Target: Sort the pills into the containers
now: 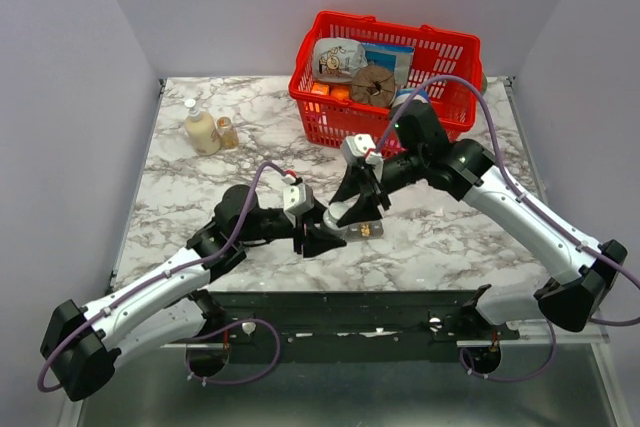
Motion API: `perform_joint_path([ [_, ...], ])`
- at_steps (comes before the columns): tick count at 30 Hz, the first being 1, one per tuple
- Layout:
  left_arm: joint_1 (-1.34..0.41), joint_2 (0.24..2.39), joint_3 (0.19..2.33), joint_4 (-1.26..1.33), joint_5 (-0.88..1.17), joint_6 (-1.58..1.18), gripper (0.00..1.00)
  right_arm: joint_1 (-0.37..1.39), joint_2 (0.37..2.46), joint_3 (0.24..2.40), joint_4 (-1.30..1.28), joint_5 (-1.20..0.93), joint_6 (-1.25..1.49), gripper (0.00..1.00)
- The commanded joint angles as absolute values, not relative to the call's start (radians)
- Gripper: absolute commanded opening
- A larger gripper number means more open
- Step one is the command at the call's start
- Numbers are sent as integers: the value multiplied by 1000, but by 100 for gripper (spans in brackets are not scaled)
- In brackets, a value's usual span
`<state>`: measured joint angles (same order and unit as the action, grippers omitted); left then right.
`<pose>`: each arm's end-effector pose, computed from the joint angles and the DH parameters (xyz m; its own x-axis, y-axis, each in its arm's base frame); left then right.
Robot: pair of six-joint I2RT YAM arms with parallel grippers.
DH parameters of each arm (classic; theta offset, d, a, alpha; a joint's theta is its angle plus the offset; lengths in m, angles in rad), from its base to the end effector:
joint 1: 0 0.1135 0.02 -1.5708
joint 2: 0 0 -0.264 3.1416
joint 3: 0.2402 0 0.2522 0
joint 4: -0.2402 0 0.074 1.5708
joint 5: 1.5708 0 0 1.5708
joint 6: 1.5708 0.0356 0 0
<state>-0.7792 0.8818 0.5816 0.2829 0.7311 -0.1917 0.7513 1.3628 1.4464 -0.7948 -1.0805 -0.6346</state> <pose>0.1287 -0.1605 0.3004 -0.2022 0.0004 -0.9793 0.9775 0.0617 -0.2018 0.1783 0.2095 0.3928 0.0960 -0.2924 -0.9515 -0.9350 -0.3544 0.0146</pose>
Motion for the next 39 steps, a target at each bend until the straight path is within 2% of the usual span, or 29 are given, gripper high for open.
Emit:
perform_joint_path([
  [1,-767,821,589,737,313,-236,0,773,1381,1280,-576,-965,-191,31],
  [6,-779,822,587,781,8,-170,0,773,1403,1221,-405,-794,61,24],
  [9,-779,854,621,718,-12,-141,0,773,1437,1259,-406,-779,89,25],
  [10,-779,862,624,700,-2,-138,0,773,1442,1270,-410,-794,89,30],
  [11,-779,871,621,693,29,-134,0,773,1446,1285,-414,-807,77,42],
  [13,-778,871,600,663,84,-132,0,770,1444,1342,-443,-840,42,55],
  [14,-778,867,592,646,106,-132,0,764,1440,1365,-460,-853,0,71],
  [16,-778,856,569,600,177,-133,0,727,1428,1449,-515,-917,-60,86],
  [17,-776,841,560,585,207,-140,0,710,1422,1471,-531,-943,-99,99],
  [22,-772,779,538,453,366,-143,0,608,1364,1583,-627,-1123,-260,100],
  [26,-764,746,551,384,532,-152,0,604,1350,1670,-976,-1255,-842,100],
  [29,-764,782,586,351,728,-181,0,615,1379,1703,-1158,-1272,-1047,100],
  [30,-764,796,597,348,811,-192,0,626,1393,1727,-1220,-1266,-1070,100],
  [33,-764,845,638,311,883,-206,0,686,1426,1747,-1296,-1246,-1115,100],
  [39,-764,914,707,244,966,-172,0,768,1430,1700,-1212,-1178,-1023,95],
])
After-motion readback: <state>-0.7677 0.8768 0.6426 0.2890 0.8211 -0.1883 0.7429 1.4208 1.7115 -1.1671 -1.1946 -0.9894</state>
